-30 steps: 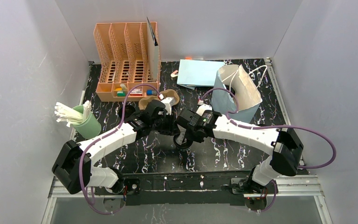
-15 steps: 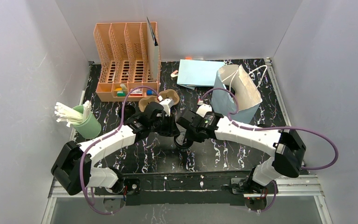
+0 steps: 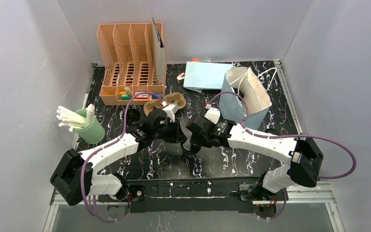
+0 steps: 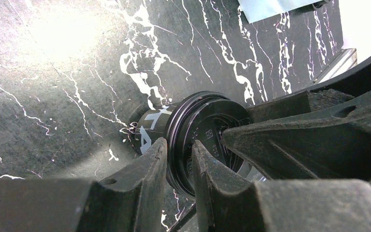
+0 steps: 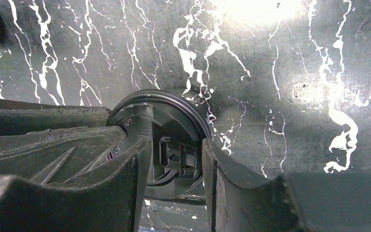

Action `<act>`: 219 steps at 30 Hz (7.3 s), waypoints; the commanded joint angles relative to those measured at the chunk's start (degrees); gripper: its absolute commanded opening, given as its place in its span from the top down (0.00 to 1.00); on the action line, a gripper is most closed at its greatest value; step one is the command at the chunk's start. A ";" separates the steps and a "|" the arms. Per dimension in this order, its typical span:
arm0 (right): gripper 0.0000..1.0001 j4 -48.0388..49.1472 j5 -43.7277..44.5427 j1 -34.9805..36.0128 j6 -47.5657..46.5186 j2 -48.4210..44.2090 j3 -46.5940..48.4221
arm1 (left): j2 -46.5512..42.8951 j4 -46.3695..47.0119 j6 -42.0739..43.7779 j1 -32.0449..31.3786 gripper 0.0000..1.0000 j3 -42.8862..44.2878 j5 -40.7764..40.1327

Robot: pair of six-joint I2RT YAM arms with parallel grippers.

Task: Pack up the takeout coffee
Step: Pick up the coffee cup from the center of the board.

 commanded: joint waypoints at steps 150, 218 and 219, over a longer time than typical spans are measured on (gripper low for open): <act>0.02 -2.79 -7.73 2.59 -35.25 8.60 12.89 | -25.49 -6.02 -7.42 7.66 0.55 -17.01 -9.44; 0.02 -0.70 -36.83 -9.08 -42.58 6.27 15.66 | -4.58 65.14 40.20 -6.32 0.32 -36.71 -1.33; 0.02 -0.62 -36.91 -9.08 -42.65 6.26 15.56 | -4.47 65.16 40.27 -6.32 0.35 -36.67 -1.11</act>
